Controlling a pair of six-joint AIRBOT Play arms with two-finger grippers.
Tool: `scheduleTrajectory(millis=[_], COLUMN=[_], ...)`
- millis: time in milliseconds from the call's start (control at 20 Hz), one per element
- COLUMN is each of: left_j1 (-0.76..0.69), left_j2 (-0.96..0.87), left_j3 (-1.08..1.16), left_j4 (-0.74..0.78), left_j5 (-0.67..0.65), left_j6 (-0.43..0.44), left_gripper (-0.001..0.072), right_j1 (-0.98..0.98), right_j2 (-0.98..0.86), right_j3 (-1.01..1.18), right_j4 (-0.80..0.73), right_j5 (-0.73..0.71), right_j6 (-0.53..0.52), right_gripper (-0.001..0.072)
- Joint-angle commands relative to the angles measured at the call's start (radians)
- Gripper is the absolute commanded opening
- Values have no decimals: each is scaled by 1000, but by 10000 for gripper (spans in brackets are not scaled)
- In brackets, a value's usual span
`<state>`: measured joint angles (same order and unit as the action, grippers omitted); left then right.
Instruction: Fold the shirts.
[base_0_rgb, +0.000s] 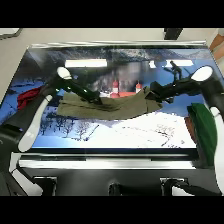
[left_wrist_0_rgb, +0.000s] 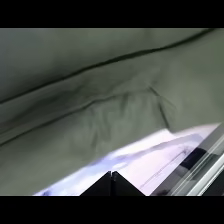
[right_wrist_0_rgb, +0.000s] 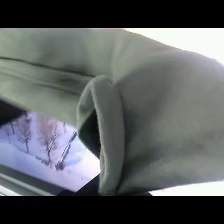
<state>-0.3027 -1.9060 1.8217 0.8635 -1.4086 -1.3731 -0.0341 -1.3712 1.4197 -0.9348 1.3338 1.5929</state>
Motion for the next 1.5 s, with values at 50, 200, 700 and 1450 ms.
scheduleTrajectory(millis=[50,200,700,1450], left_j1=[-132,-232,-220,356], left_j2=[-84,-158,-58,664], left_j3=[-49,-48,-48,-49], left_j4=[-148,-275,-236,-13], left_j5=[128,161,246,177], left_j6=[-42,-42,19,16], left_gripper=[33,32,29,31], right_j1=[21,21,20,376], right_j2=[168,241,226,-403], right_j3=[1,1,1,1], right_j4=[-55,-58,-23,715], right_j5=[95,131,159,-384], right_j6=[115,159,167,-101], right_gripper=[35,36,35,689])
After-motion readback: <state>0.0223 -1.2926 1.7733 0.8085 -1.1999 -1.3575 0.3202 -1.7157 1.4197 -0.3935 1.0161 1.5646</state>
